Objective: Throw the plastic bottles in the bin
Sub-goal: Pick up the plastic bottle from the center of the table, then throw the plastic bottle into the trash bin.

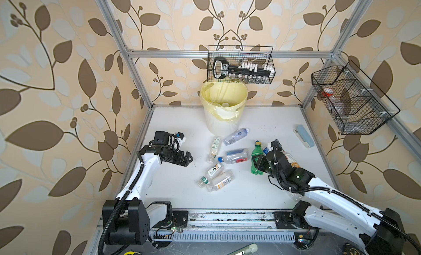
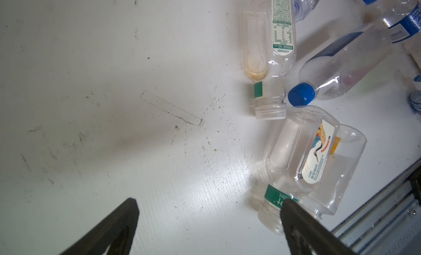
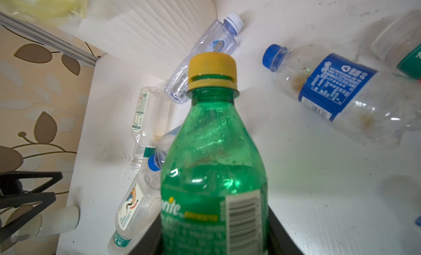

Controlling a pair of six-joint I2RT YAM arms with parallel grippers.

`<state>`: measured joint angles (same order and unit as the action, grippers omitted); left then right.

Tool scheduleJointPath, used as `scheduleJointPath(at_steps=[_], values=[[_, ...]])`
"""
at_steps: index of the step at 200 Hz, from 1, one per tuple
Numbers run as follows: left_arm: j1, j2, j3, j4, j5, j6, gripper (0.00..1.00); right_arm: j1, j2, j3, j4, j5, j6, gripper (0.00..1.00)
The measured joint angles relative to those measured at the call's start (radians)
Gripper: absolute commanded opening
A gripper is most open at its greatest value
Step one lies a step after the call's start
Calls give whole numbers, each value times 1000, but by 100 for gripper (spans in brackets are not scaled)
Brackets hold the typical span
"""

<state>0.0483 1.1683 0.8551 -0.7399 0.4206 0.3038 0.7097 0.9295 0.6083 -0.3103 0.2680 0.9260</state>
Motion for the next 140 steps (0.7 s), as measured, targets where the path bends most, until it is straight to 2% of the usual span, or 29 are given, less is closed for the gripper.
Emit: scheduleJointPath(at_steps=[78, 140], values=[[26, 0, 0, -6, 19, 0, 99, -5, 35, 172, -5, -30, -70, 46], [32, 0, 2, -11, 45, 0, 99, -60, 123, 343, 8, -107, -126, 45]])
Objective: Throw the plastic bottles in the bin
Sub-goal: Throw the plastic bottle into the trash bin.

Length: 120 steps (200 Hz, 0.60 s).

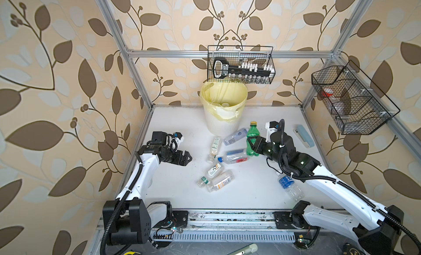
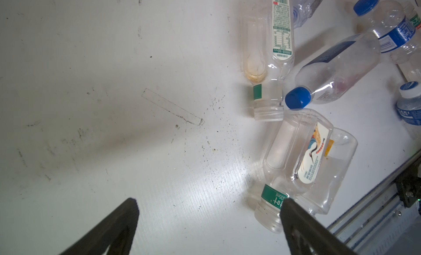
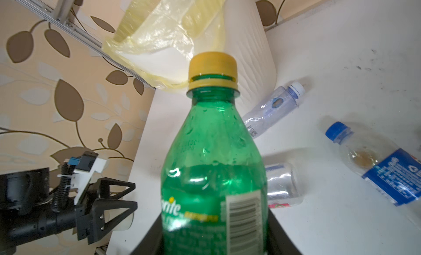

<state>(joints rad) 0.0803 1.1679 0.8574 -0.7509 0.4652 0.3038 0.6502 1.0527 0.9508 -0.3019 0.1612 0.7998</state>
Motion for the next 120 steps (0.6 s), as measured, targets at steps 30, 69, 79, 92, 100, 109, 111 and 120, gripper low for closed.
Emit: scheduleJointPath(at_steps=[30, 69, 79, 92, 100, 109, 111, 120], values=[[7, 0, 3, -5, 4, 0, 99, -18, 36, 90, 3, -28, -27, 45], [13, -1, 5, -7, 5, 0, 99, -34, 27, 144, 5, -36, -46, 45], [19, -1, 5, -7, 7, 0, 99, -34, 12, 140, 2, -38, -41, 45], [19, -1, 5, -8, 8, 0, 99, -34, -18, 123, 8, -39, -32, 45], [20, -1, 5, -8, 8, 0, 99, -33, -44, 104, 13, -39, -21, 45], [20, -1, 5, -8, 8, 0, 99, -31, -68, 85, 16, -38, -13, 45], [21, -1, 5, -8, 8, 0, 99, -29, -74, 81, 15, -37, -11, 45], [26, -1, 5, -8, 8, 0, 99, -19, -91, 67, 16, -32, -3, 45]])
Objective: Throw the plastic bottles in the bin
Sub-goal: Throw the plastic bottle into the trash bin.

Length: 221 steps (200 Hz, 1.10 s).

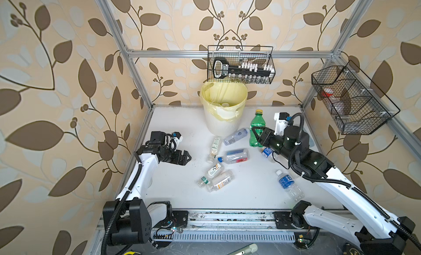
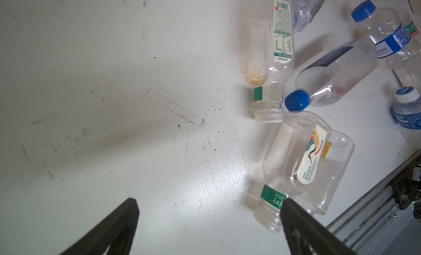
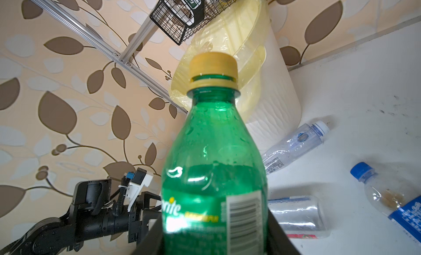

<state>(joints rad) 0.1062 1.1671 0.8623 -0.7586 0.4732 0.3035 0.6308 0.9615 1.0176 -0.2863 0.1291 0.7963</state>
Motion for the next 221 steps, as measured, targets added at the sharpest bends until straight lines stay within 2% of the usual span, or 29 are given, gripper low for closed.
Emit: scheduleJointPath(at_steps=[31, 53, 77, 97, 103, 112, 118, 120, 143, 158, 179, 221], values=[[6, 0, 0, 0, 2, 0, 99, 37, 3, -9, 14, 7, 11, 45], [8, 0, 0, 0, 2, 0, 99, 37, 73, 35, 22, 0, 10, 45], [13, 0, 0, 0, 3, 0, 99, 24, 233, 206, 23, -16, -10, 44], [14, 0, 0, -1, 7, 0, 99, -16, 418, 444, 44, -61, -25, 45], [14, 0, 0, 0, 8, 0, 99, -33, 489, 541, 45, -76, -27, 50], [16, 0, 0, -1, 10, 0, 99, -57, 594, 685, 47, -100, -29, 67], [19, 0, 0, -1, 14, 0, 99, -72, 661, 785, 34, -111, -40, 95], [19, 0, 0, -1, 14, 0, 99, -76, 689, 824, 33, -115, -32, 99], [24, 0, 0, -1, 17, 0, 99, -118, 992, 1294, -68, -160, -57, 100], [27, 0, 0, 0, 17, 0, 99, -129, 1100, 1448, -131, -183, -61, 100], [27, -3, 0, 0, 17, 0, 99, -118, 1084, 1394, -175, -184, -76, 100], [27, -13, 0, 2, 19, 1, 99, -69, 732, 920, -123, -151, -108, 100]])
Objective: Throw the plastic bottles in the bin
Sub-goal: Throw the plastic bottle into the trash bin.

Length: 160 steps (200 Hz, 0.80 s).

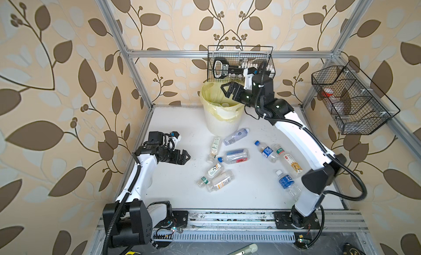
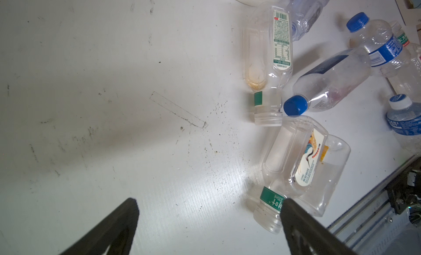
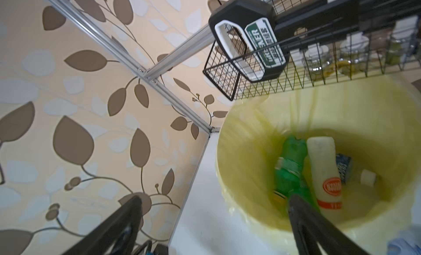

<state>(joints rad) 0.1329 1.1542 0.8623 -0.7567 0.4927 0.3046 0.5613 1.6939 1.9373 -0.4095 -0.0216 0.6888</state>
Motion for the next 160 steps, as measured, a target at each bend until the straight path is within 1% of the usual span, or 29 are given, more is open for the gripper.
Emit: scheduleJointPath(at_steps=[26, 56, 98, 160], values=[[0, 0, 0, 0, 3, 0, 99, -5, -219, -193, 72, 23, -18, 100], [0, 0, 0, 0, 6, 1, 99, -14, -388, -380, 137, 38, -32, 100], [0, 0, 0, -1, 6, 3, 99, -24, -486, -626, 167, 36, 8, 100], [0, 0, 0, -2, 6, 4, 99, -12, -606, -885, 190, 43, 53, 100]])
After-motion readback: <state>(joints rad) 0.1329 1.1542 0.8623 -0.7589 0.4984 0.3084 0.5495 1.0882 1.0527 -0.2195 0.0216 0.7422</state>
